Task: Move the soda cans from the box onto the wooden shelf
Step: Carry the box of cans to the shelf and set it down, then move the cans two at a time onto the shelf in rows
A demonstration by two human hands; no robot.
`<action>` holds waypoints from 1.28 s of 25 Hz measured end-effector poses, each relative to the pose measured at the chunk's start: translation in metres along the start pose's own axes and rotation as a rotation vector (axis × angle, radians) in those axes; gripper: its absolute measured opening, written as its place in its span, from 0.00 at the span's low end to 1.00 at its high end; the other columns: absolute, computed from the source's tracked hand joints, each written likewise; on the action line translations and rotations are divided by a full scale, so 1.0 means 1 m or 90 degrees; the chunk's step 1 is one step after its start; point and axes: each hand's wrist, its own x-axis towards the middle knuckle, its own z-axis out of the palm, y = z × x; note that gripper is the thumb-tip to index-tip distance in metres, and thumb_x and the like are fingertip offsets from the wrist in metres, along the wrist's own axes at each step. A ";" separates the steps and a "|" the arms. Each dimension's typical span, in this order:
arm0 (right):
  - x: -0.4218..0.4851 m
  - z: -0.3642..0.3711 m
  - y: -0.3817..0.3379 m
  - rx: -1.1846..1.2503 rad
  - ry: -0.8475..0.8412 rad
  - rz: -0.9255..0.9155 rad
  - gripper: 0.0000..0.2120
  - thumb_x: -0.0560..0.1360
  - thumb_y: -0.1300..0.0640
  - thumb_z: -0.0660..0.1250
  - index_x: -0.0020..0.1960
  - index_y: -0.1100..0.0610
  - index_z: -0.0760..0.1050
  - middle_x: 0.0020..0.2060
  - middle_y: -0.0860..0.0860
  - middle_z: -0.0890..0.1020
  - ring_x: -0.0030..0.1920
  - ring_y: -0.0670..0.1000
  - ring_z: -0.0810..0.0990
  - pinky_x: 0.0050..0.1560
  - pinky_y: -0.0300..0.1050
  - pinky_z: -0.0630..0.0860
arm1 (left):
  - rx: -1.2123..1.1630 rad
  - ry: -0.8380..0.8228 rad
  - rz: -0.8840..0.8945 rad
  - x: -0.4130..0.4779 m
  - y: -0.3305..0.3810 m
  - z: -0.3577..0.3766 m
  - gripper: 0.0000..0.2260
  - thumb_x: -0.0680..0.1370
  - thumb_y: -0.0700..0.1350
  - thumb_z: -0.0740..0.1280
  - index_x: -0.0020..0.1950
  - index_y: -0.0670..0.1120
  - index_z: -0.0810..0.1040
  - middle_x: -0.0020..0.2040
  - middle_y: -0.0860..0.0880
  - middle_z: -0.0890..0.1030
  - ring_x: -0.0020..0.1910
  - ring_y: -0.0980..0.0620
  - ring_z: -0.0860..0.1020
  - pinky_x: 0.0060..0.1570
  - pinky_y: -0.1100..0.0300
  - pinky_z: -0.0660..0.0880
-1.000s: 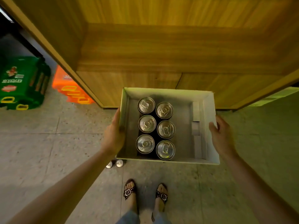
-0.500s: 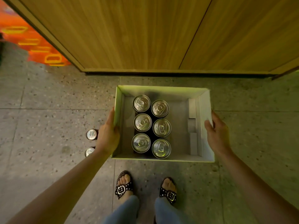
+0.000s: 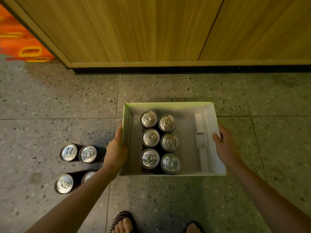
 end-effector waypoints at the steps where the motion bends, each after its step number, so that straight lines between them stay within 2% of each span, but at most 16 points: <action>1: 0.004 0.004 0.003 -0.006 0.001 -0.003 0.13 0.78 0.64 0.56 0.61 0.66 0.70 0.51 0.61 0.78 0.51 0.59 0.76 0.49 0.49 0.74 | 0.003 0.002 0.009 0.006 -0.004 0.003 0.28 0.77 0.34 0.56 0.73 0.55 0.57 0.60 0.39 0.77 0.56 0.38 0.77 0.57 0.39 0.74; 3: 0.008 0.010 0.006 -0.014 0.004 -0.009 0.14 0.78 0.64 0.56 0.61 0.65 0.71 0.47 0.55 0.76 0.47 0.54 0.75 0.39 0.39 0.70 | 0.011 0.004 0.025 0.015 -0.010 0.007 0.27 0.77 0.36 0.57 0.73 0.55 0.56 0.61 0.38 0.77 0.57 0.37 0.77 0.57 0.37 0.73; 5: 0.010 0.015 0.010 -0.015 0.014 -0.017 0.13 0.78 0.65 0.56 0.60 0.64 0.72 0.45 0.53 0.75 0.45 0.53 0.74 0.37 0.38 0.67 | 0.016 0.008 0.031 0.021 -0.014 0.009 0.27 0.77 0.37 0.58 0.73 0.54 0.56 0.61 0.38 0.77 0.57 0.37 0.77 0.57 0.37 0.73; 7: 0.012 0.018 0.013 -0.021 0.029 -0.027 0.14 0.77 0.64 0.57 0.61 0.63 0.72 0.45 0.53 0.75 0.45 0.55 0.75 0.43 0.42 0.68 | 0.020 0.017 0.035 0.023 -0.017 0.010 0.28 0.77 0.37 0.59 0.74 0.54 0.56 0.61 0.39 0.77 0.57 0.37 0.77 0.57 0.37 0.73; 10: 0.016 0.020 0.014 -0.026 0.009 -0.030 0.15 0.77 0.64 0.57 0.62 0.62 0.71 0.47 0.55 0.78 0.45 0.57 0.76 0.46 0.48 0.72 | 0.031 0.002 0.031 0.023 -0.021 0.012 0.30 0.77 0.36 0.59 0.75 0.53 0.52 0.61 0.38 0.76 0.57 0.37 0.77 0.58 0.37 0.73; 13: 0.015 0.013 0.006 -0.073 -0.001 -0.006 0.19 0.76 0.60 0.60 0.67 0.58 0.67 0.60 0.59 0.76 0.53 0.55 0.76 0.49 0.47 0.74 | 0.076 -0.029 0.022 0.025 -0.015 0.009 0.34 0.76 0.35 0.60 0.76 0.51 0.46 0.69 0.38 0.69 0.63 0.38 0.73 0.62 0.42 0.70; 15: 0.009 0.005 -0.006 -0.128 0.111 -0.097 0.23 0.74 0.57 0.65 0.68 0.57 0.65 0.65 0.58 0.72 0.62 0.54 0.72 0.57 0.49 0.72 | 0.094 0.067 0.109 0.020 -0.008 0.000 0.35 0.75 0.35 0.63 0.76 0.48 0.47 0.74 0.42 0.60 0.69 0.43 0.66 0.67 0.47 0.64; 16: 0.008 0.002 -0.015 -0.133 0.147 -0.194 0.23 0.73 0.58 0.66 0.66 0.58 0.67 0.64 0.57 0.74 0.61 0.52 0.72 0.57 0.46 0.71 | 0.078 0.117 0.186 0.019 -0.002 -0.005 0.33 0.75 0.34 0.64 0.75 0.46 0.52 0.73 0.42 0.61 0.68 0.47 0.66 0.67 0.49 0.64; 17: 0.011 0.003 -0.023 -0.115 0.121 -0.268 0.21 0.73 0.60 0.67 0.65 0.58 0.69 0.60 0.55 0.77 0.58 0.49 0.74 0.56 0.43 0.72 | 0.066 0.128 0.249 0.022 0.002 -0.006 0.29 0.74 0.33 0.63 0.73 0.45 0.58 0.71 0.42 0.66 0.66 0.49 0.68 0.67 0.51 0.66; 19: 0.021 0.019 -0.037 -0.074 -0.077 -0.328 0.21 0.72 0.62 0.67 0.64 0.57 0.71 0.56 0.50 0.79 0.55 0.46 0.77 0.54 0.39 0.73 | 0.052 0.062 0.290 0.034 0.011 -0.005 0.26 0.74 0.32 0.62 0.71 0.45 0.63 0.66 0.42 0.73 0.63 0.48 0.73 0.64 0.51 0.71; 20: 0.025 0.032 -0.040 -0.071 -0.178 -0.330 0.23 0.71 0.62 0.68 0.65 0.56 0.70 0.57 0.50 0.79 0.56 0.46 0.77 0.56 0.39 0.73 | 0.047 0.015 0.279 0.040 0.013 -0.004 0.27 0.74 0.32 0.63 0.71 0.46 0.63 0.65 0.42 0.73 0.63 0.47 0.74 0.63 0.53 0.72; 22: 0.038 0.055 -0.043 -0.066 -0.299 -0.321 0.28 0.70 0.61 0.70 0.68 0.54 0.67 0.63 0.50 0.76 0.61 0.46 0.73 0.59 0.36 0.70 | 0.069 -0.085 0.240 0.056 0.018 -0.001 0.29 0.73 0.33 0.65 0.71 0.47 0.61 0.66 0.43 0.73 0.65 0.46 0.72 0.63 0.55 0.71; 25: 0.055 0.069 -0.045 -0.014 -0.341 -0.277 0.33 0.67 0.61 0.73 0.69 0.52 0.65 0.65 0.49 0.72 0.64 0.46 0.71 0.56 0.30 0.67 | 0.115 -0.164 0.226 0.077 0.025 0.004 0.31 0.72 0.35 0.68 0.71 0.48 0.61 0.65 0.43 0.74 0.65 0.46 0.72 0.63 0.54 0.71; 29: 0.064 0.080 -0.038 0.050 -0.353 -0.200 0.31 0.68 0.62 0.72 0.68 0.53 0.65 0.64 0.48 0.73 0.66 0.49 0.70 0.67 0.47 0.67 | -0.004 -0.203 0.196 0.090 0.025 0.010 0.31 0.70 0.33 0.69 0.70 0.47 0.64 0.65 0.44 0.73 0.64 0.48 0.72 0.64 0.54 0.71; 30: 0.065 0.083 -0.037 0.071 -0.350 -0.172 0.32 0.68 0.61 0.72 0.68 0.52 0.64 0.66 0.49 0.72 0.66 0.49 0.69 0.69 0.51 0.66 | -0.045 -0.204 0.193 0.090 0.025 0.012 0.31 0.70 0.32 0.69 0.69 0.47 0.65 0.64 0.45 0.73 0.64 0.50 0.72 0.62 0.57 0.71; 32: 0.061 0.091 -0.040 0.095 -0.346 -0.143 0.34 0.66 0.56 0.74 0.68 0.51 0.64 0.65 0.49 0.73 0.65 0.49 0.70 0.69 0.50 0.66 | -0.114 -0.193 0.188 0.090 0.027 0.015 0.30 0.69 0.31 0.69 0.68 0.47 0.66 0.61 0.49 0.74 0.60 0.54 0.72 0.55 0.66 0.72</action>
